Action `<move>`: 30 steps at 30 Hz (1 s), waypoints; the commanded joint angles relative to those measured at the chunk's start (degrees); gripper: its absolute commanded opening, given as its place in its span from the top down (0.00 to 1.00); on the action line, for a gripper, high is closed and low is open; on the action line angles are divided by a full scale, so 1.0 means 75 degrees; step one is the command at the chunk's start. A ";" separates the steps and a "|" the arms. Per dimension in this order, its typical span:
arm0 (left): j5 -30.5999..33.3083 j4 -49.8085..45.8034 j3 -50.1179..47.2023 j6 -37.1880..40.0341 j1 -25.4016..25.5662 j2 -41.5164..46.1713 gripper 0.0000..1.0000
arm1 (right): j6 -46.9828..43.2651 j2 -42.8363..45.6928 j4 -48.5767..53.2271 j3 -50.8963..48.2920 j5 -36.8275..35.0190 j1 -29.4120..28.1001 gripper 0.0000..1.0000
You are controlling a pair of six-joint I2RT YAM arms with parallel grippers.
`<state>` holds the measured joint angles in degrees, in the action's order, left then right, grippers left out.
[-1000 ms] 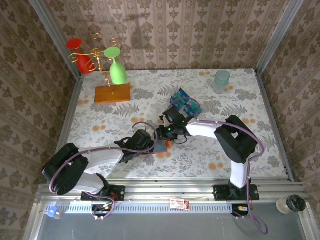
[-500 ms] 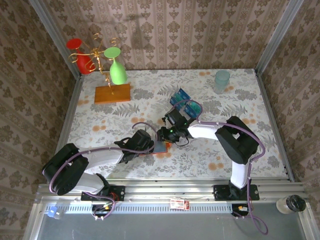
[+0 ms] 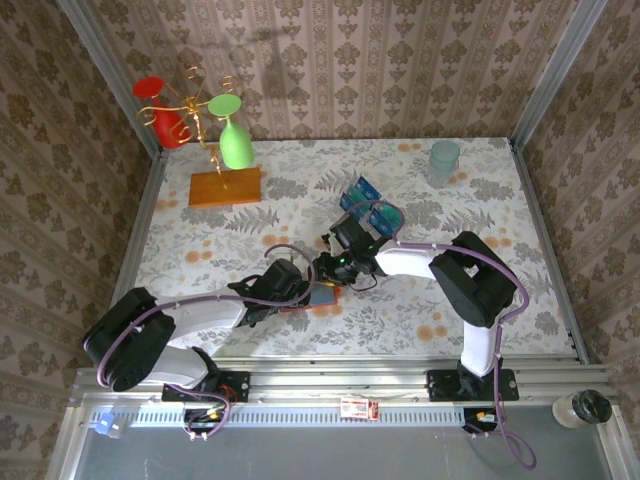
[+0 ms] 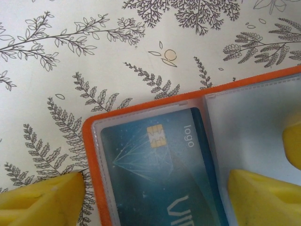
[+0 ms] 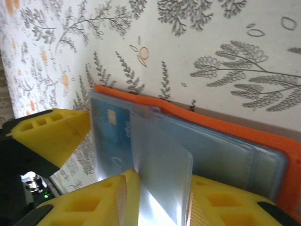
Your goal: Put the credit cards into the card holder
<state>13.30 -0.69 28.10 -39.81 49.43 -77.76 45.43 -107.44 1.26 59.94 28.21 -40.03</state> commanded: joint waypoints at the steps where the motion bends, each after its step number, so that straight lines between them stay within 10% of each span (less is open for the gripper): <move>1: -0.0252 -0.0513 -0.0079 0.0012 -0.0002 0.0273 0.15 | 0.0250 0.0035 -0.0246 0.0175 0.0357 -0.0035 0.64; 13: 0.0057 -0.2132 -0.0344 -0.0214 -0.1087 0.3202 0.00 | 0.0387 0.0410 0.0150 0.0496 -0.0072 -0.0619 0.37; 30: -0.0044 -0.2842 -0.0521 -0.0305 -0.1809 0.4461 0.00 | 0.1172 -0.1147 -0.0699 0.1015 -0.0297 -0.1327 0.37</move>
<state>12.16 -25.28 23.27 -40.62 36.23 -45.52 53.01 -114.06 -4.08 67.83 25.76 -48.84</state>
